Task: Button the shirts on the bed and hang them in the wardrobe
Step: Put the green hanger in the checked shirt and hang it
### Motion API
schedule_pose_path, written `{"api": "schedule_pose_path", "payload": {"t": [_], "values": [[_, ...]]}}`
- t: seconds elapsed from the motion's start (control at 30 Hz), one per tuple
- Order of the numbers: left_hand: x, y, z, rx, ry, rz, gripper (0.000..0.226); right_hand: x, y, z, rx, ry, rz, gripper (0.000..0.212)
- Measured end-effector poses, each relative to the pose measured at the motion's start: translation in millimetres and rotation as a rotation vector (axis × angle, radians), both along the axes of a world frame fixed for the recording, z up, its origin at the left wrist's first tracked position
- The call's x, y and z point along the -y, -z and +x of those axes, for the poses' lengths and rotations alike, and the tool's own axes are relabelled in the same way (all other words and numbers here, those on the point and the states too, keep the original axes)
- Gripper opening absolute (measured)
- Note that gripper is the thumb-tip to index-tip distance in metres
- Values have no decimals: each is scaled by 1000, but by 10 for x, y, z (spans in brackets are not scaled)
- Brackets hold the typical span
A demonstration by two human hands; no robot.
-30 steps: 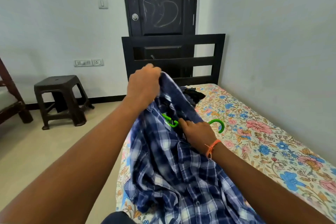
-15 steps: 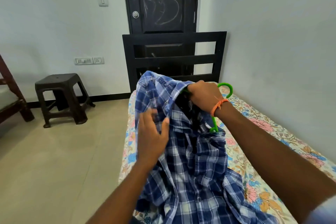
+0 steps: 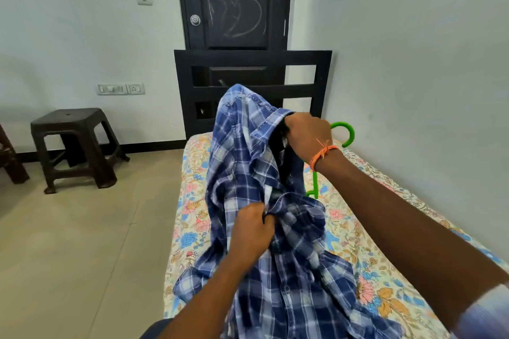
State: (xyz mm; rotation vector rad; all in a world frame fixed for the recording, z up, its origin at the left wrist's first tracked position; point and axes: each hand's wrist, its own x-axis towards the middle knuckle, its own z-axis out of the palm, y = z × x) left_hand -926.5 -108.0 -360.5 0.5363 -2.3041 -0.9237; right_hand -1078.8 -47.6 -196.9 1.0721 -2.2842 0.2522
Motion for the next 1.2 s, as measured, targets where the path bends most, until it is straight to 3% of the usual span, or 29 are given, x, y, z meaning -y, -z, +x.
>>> {"api": "schedule_pose_path", "payload": {"t": [0.13,0.2,0.33,0.53,0.8,0.9,1.03,1.1,1.2], "values": [[147,-79,347,-126,6,94,31,-104,165,-392,46,19,-10,18],[302,-61,571,-106,37,39,29,-233,264,-612,88,15,34,18],[677,185,993,249,114,-283,28,-404,515,-908,238,-16,172,26],[549,575,1062,767,243,-443,41,-296,1111,-816,409,-16,223,52],[620,839,996,1215,107,-553,32,-255,2131,-901,738,-38,509,48],[630,836,950,1345,83,-540,37,-193,2453,-745,715,23,536,50],[603,789,816,1463,60,-553,41,-178,2578,-519,623,-26,332,33],[546,720,712,1502,36,-577,35,-332,2594,-347,534,-36,16,23],[330,572,493,1422,-15,-670,24,-791,2570,-139,606,245,-399,5]]}}
